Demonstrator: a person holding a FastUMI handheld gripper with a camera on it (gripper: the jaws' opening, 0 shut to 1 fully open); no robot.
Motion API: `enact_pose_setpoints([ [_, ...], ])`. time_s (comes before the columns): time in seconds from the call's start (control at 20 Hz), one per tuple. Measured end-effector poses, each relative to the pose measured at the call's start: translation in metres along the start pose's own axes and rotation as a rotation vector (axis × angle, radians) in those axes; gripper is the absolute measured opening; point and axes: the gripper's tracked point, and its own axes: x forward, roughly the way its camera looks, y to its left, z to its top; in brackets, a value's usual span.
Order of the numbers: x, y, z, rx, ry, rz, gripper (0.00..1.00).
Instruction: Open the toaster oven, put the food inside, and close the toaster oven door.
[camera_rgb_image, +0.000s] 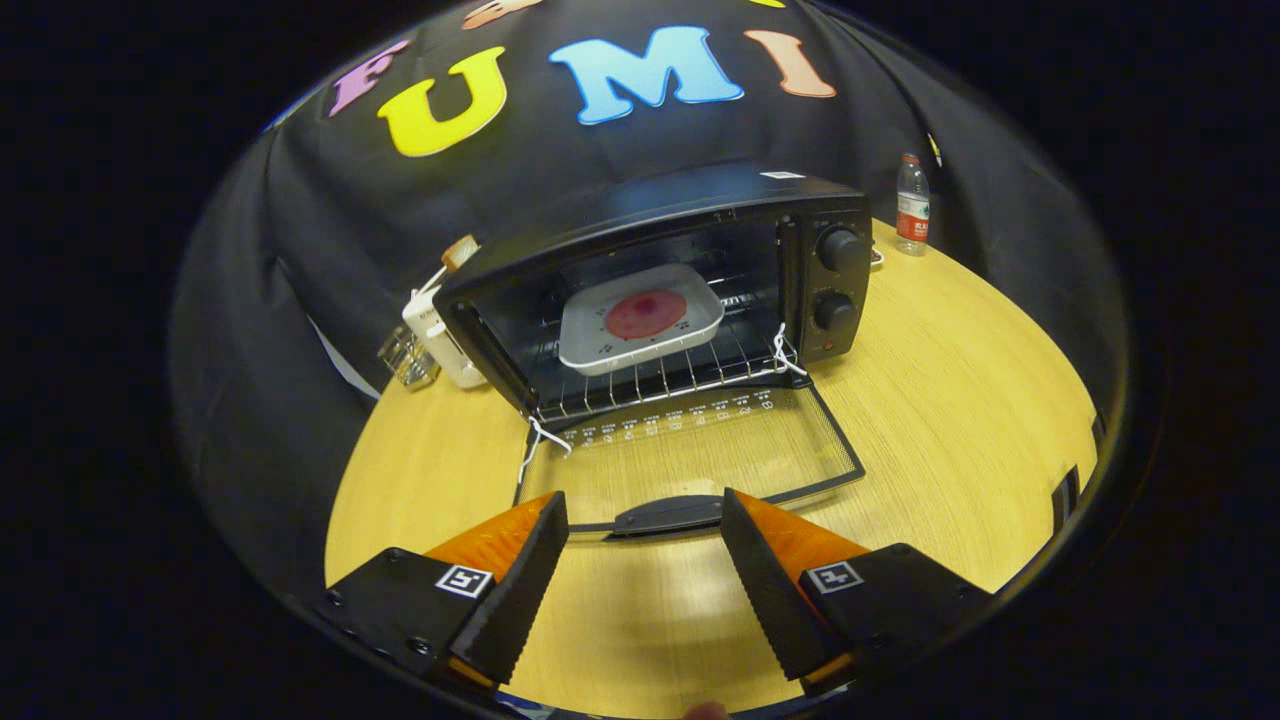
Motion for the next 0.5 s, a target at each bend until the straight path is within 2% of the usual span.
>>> enact_pose_setpoints([
  [0.15,0.007,-0.004,-0.016,-0.057,0.057,-0.015,0.98],
  [0.5,0.031,-0.013,-0.043,-0.089,0.156,-0.042,0.98],
])
